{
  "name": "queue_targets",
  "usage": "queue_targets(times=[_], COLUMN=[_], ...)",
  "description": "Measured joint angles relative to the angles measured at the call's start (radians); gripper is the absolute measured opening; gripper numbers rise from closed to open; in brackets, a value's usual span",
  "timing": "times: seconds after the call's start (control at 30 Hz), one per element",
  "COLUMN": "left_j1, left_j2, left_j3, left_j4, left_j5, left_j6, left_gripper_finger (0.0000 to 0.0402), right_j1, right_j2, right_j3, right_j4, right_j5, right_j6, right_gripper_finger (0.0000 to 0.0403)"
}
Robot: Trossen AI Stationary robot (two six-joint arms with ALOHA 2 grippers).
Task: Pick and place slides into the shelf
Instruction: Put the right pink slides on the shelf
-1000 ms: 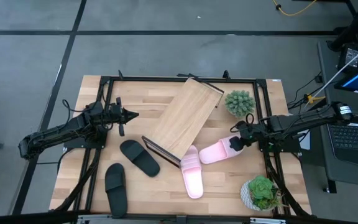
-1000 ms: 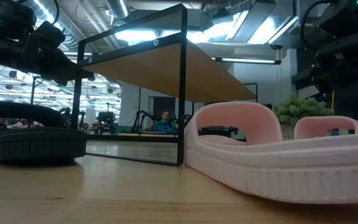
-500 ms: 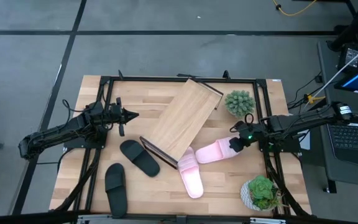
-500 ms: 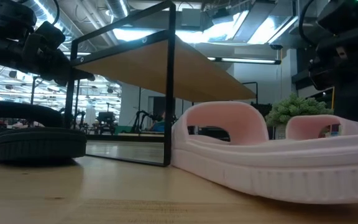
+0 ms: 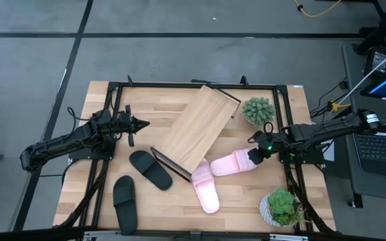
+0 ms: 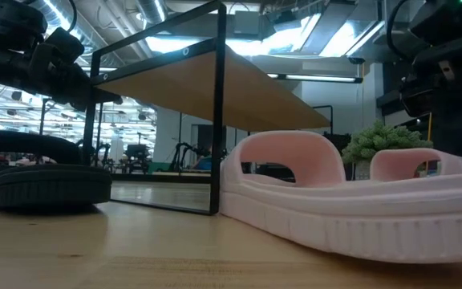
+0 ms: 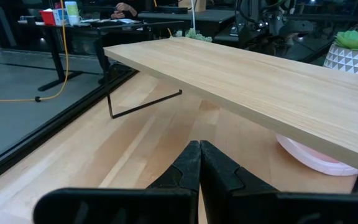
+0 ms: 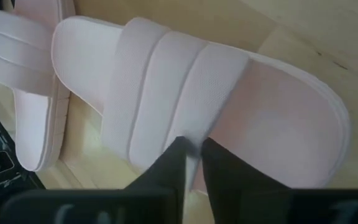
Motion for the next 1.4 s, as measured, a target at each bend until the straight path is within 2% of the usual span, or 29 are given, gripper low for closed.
queue_targets(times=[0.07,0.13,0.4,0.6,0.9,1.03,1.4], left_j1=[0.0,0.0,0.0,0.0,0.0,0.0,0.0], left_j2=[0.0,0.0,0.0,0.0,0.0,0.0,0.0], left_j3=[0.0,0.0,0.0,0.0,0.0,0.0,0.0], left_j4=[0.0,0.0,0.0,0.0,0.0,0.0,0.0], left_j5=[0.0,0.0,0.0,0.0,0.0,0.0,0.0], left_j6=[0.0,0.0,0.006,0.006,0.006,0.006,0.004], left_gripper_finger=[0.0,0.0,0.0,0.0,0.0,0.0,0.0], right_j1=[0.0,0.0,0.0,0.0,0.0,0.0,0.0], right_j2=[0.0,0.0,-0.001,-0.021,-0.087,-0.101,-0.102], right_j3=[0.0,0.0,0.0,0.0,0.004,0.06,0.294], right_j4=[0.0,0.0,-0.001,0.016,0.015,-0.044,-0.347], right_j5=[0.0,0.0,0.01,0.1,0.164,0.198,0.266], right_j6=[-0.003,-0.019,-0.023,-0.021,-0.021,-0.026,-0.088], right_gripper_finger=[0.0018,0.0009,0.0004,0.0002,0.0,0.0,0.0])
